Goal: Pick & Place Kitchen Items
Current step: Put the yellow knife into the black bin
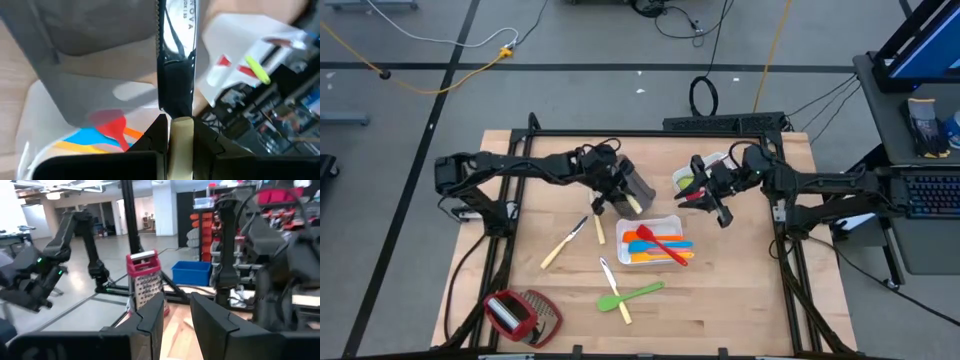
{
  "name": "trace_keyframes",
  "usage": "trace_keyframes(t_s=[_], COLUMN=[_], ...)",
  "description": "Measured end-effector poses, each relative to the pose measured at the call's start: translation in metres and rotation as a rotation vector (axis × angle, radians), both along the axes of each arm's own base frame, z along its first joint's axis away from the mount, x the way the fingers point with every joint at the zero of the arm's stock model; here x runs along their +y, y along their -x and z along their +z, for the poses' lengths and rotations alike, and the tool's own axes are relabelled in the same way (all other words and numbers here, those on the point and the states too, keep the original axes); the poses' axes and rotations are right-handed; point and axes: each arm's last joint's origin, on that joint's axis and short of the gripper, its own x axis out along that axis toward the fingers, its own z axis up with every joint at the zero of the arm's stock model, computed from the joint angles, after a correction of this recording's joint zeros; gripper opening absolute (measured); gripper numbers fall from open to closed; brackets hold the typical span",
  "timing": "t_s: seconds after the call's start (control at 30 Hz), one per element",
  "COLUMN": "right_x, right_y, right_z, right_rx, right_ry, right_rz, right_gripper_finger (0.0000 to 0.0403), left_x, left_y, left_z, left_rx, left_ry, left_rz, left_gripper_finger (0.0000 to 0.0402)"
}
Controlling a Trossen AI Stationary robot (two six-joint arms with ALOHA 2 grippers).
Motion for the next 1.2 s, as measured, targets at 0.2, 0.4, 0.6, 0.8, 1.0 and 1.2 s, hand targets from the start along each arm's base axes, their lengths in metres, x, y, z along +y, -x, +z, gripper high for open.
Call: trace_keyframes(t_s=[0.2,0.4,0.6,0.8,1.0,1.2], right_x=[-0.007,-0.014,-0.018,-0.018,-0.018,-0.018], right_y=[0.004,0.008,0.009,0.009,0.009,0.009], right_z=[0.003,0.003,0.004,0.004,0.004,0.004], right_rx=[-0.014,0.0,-0.002,-0.003,-0.009,-0.011], right_ry=[0.004,-0.001,0.001,0.005,0.006,0.006], right_rz=[-0.034,-0.066,-0.08,-0.08,-0.086,-0.087], right_gripper_finger=[0.0089,0.0089,0.0089,0.0089,0.0089,0.0089], left_x=[0.007,0.012,0.022,0.03,0.031,0.031], left_y=[-0.013,-0.013,-0.01,-0.007,-0.007,-0.007], left_z=[-0.022,-0.034,-0.034,-0.035,-0.035,-0.035], left_rx=[0.002,0.033,0.032,0.038,0.041,0.041], left_ry=[0.042,0.076,0.037,-0.031,-0.041,-0.056], left_rz=[0.0,-0.021,-0.008,0.006,0.006,-0.008], left_gripper_finger=[0.0041,0.0041,0.0042,0.0042,0.0056,0.0112])
